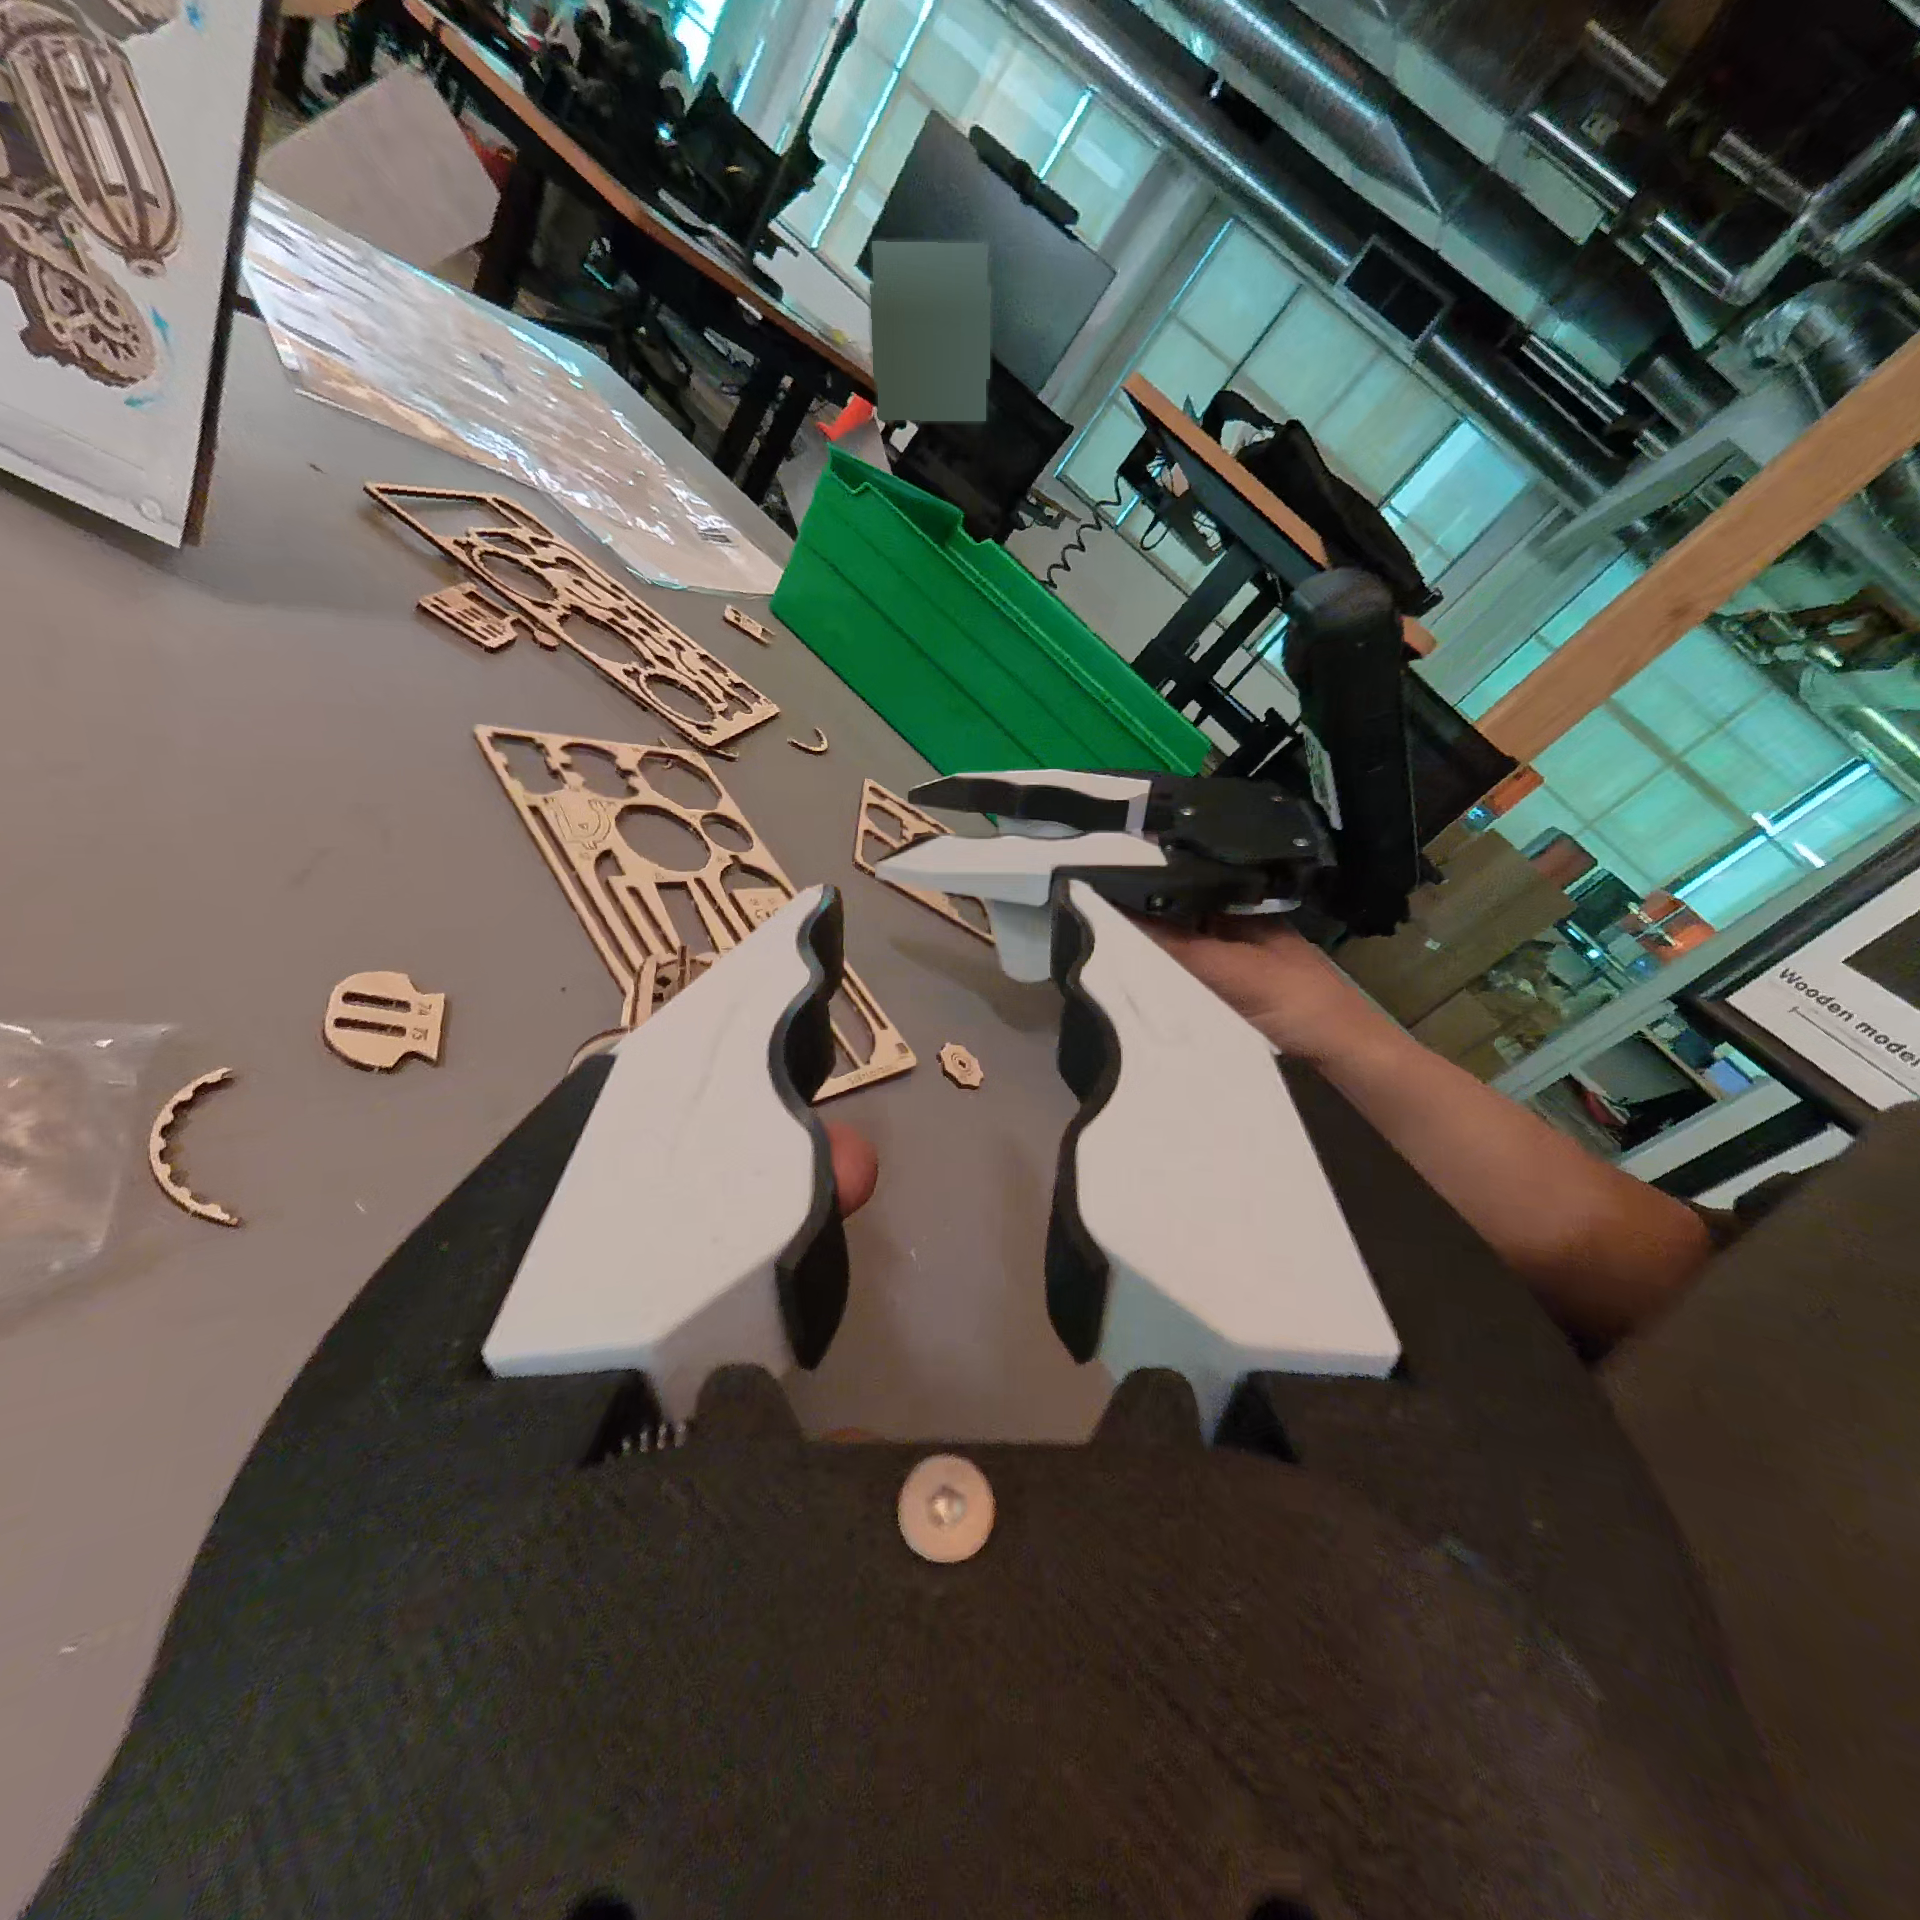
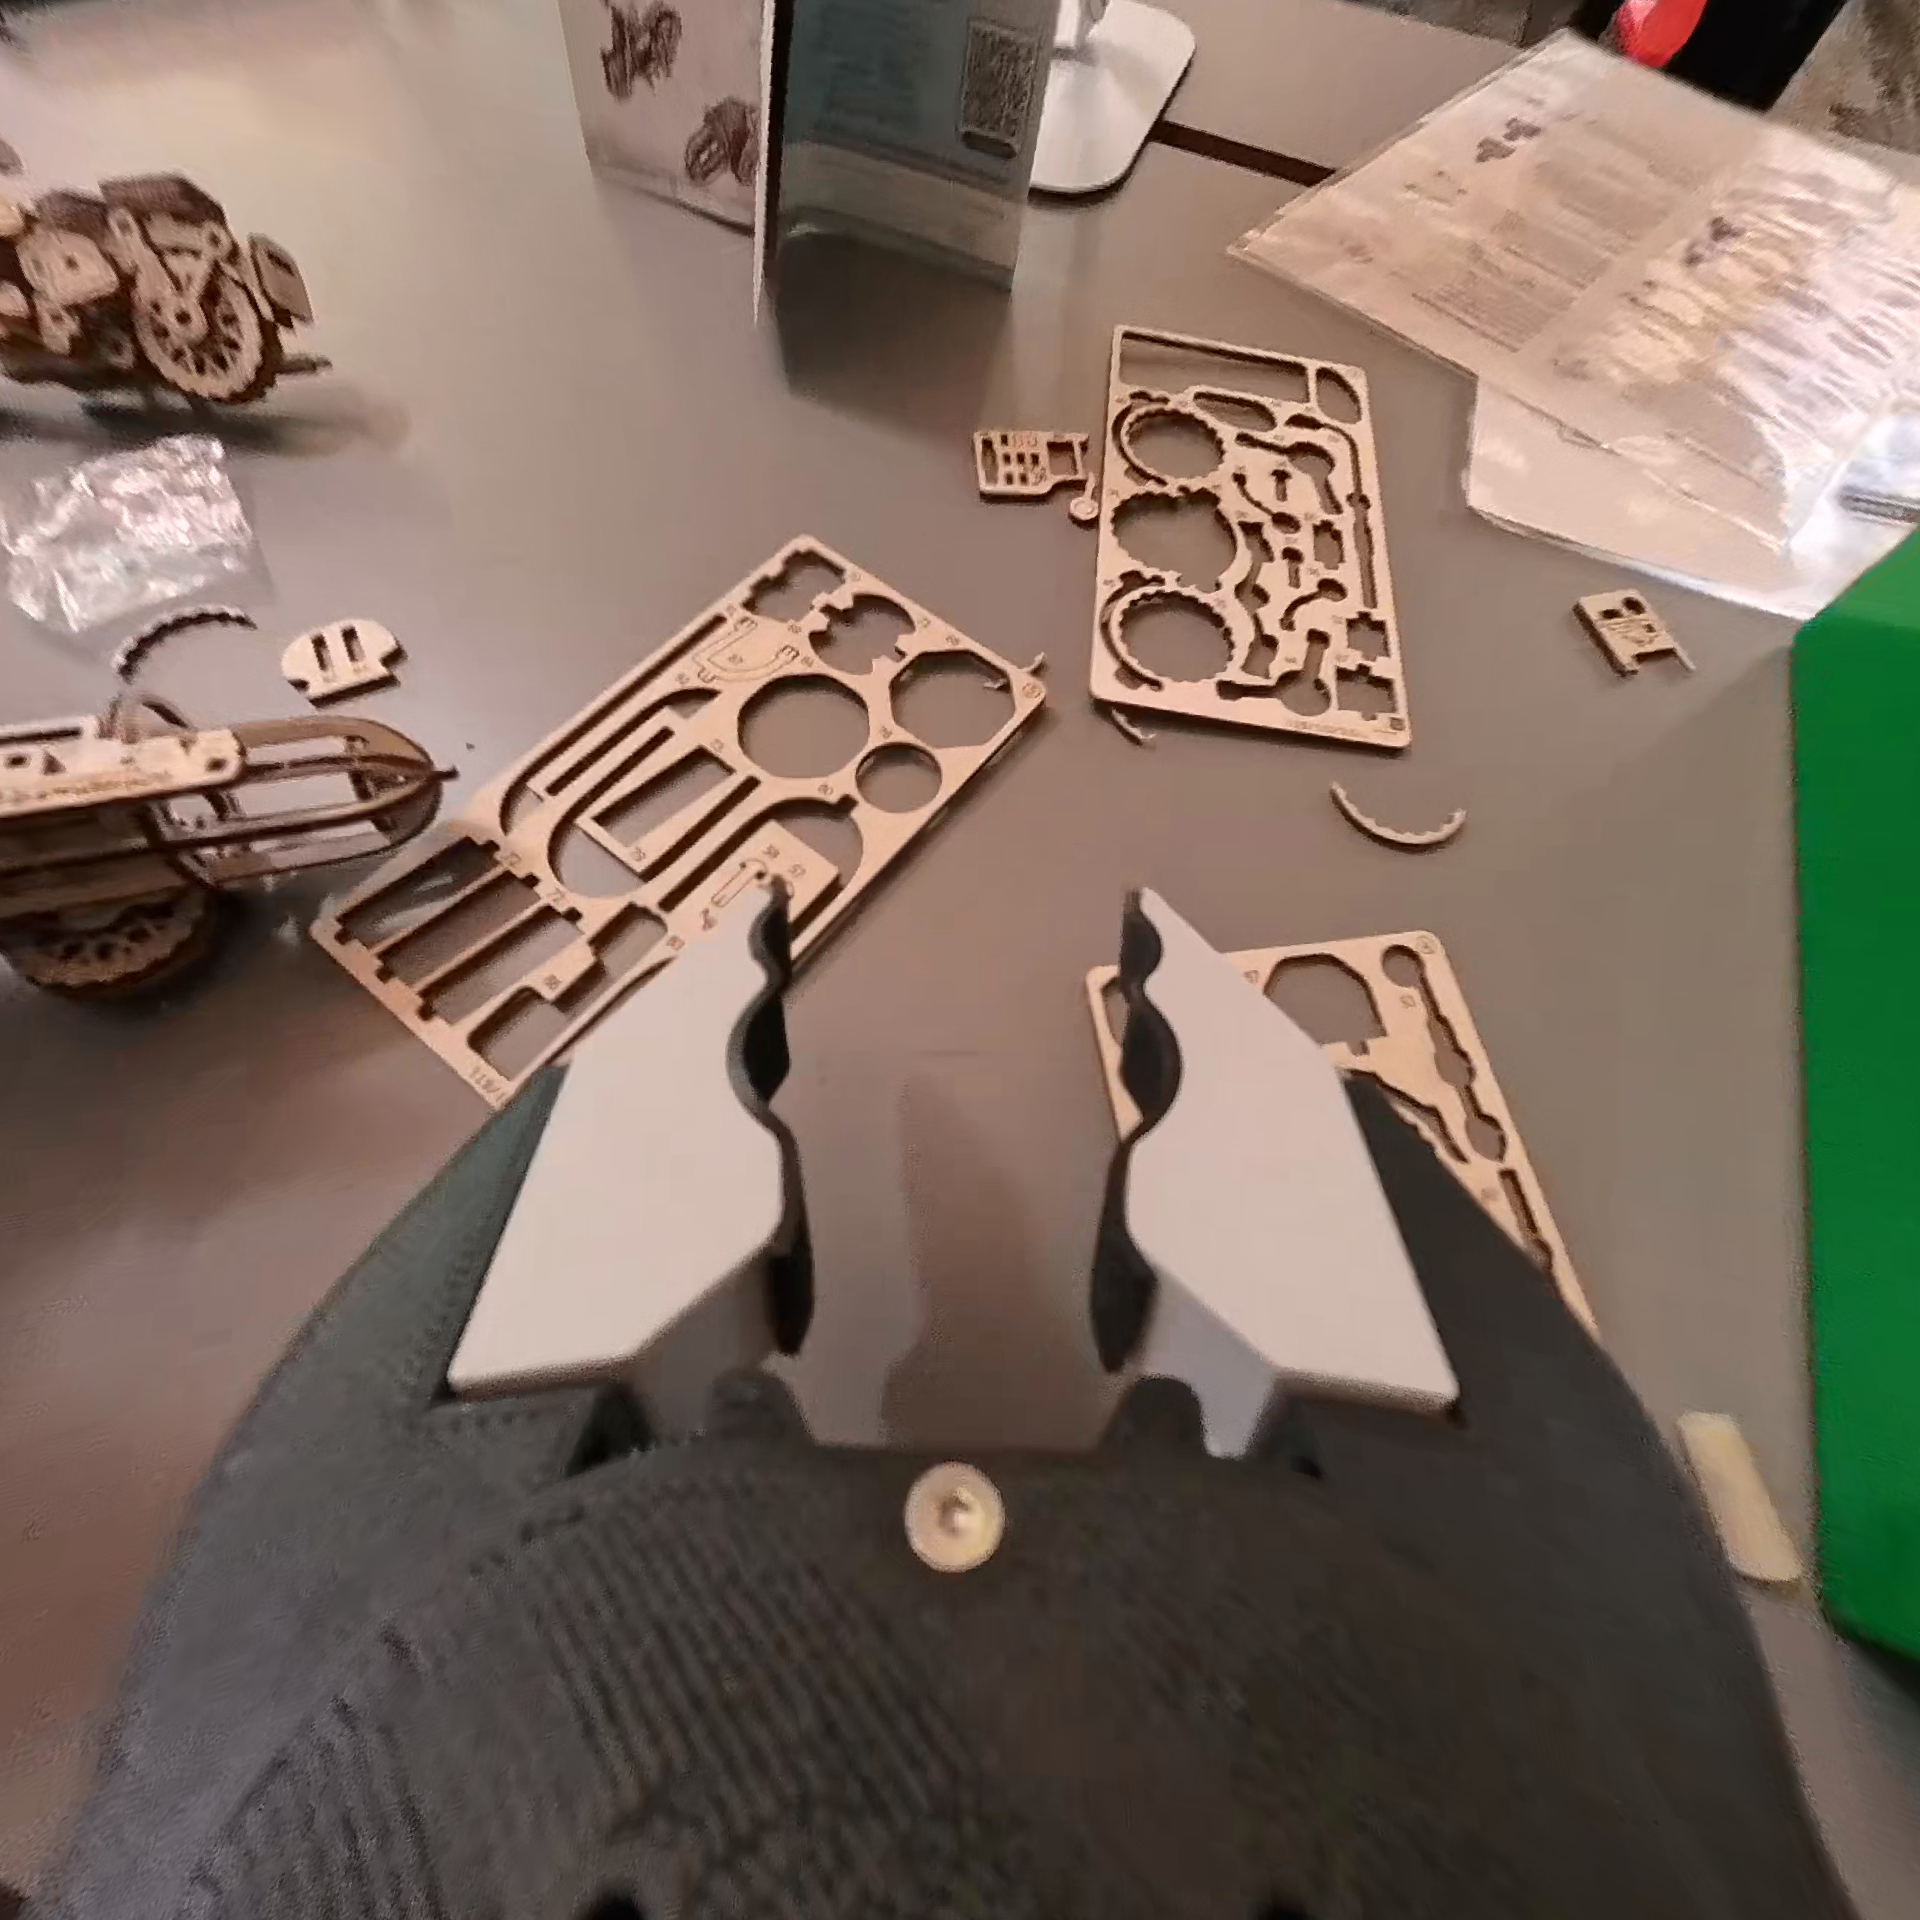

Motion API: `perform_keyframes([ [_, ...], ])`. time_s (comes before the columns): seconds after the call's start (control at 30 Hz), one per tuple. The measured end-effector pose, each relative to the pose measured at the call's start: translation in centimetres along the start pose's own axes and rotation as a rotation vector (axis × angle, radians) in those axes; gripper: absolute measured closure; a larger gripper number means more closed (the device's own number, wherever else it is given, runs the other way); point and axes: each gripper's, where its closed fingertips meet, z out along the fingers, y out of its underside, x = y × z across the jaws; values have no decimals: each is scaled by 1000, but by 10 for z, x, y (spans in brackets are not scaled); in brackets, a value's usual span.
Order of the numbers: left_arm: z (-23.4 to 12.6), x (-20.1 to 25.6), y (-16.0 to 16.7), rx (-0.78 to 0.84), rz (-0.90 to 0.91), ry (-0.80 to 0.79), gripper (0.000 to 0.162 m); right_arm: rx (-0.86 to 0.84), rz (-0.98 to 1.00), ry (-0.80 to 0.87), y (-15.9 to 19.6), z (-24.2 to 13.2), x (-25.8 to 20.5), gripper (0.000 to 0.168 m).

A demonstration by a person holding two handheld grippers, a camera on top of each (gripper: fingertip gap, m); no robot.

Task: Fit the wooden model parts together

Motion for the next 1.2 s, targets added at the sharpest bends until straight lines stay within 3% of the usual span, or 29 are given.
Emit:
perform_keyframes([
  [0.17, -2, -2, -7, 36, 15, -23, 126, -83, -37, 35, 5, 25, -5, 107],
  [0.37, -4, -4, -7, 33, -37, 6, 126, -125, 196, -2, 0, 49, -2, 109],
  [0.5, -5, -5, -8, 34, -63, 22, 127, -174, 188, -42, -6, 67, -11, 106],
  [0.63, -7, -9, -10, 37, -52, 11, 127, -176, 28, 16, -7, 79, -14, 135],
  [0.67, -7, -11, -10, 39, -49, 7, 127, -175, 22, 5, -8, 80, -17, 136],
  [0.87, -8, -15, -11, 42, -53, -5, 127, -141, 50, -6, -13, 77, -11, 136],
  [1.1, -9, -20, -17, 55, -25, -38, 126, 3, 57, -39, -50, 45, -9, 136],
  [1.2, -3, -34, -25, 59, 0, -121, 122, 40, 52, -49, -54, 34, -6, 137],
])
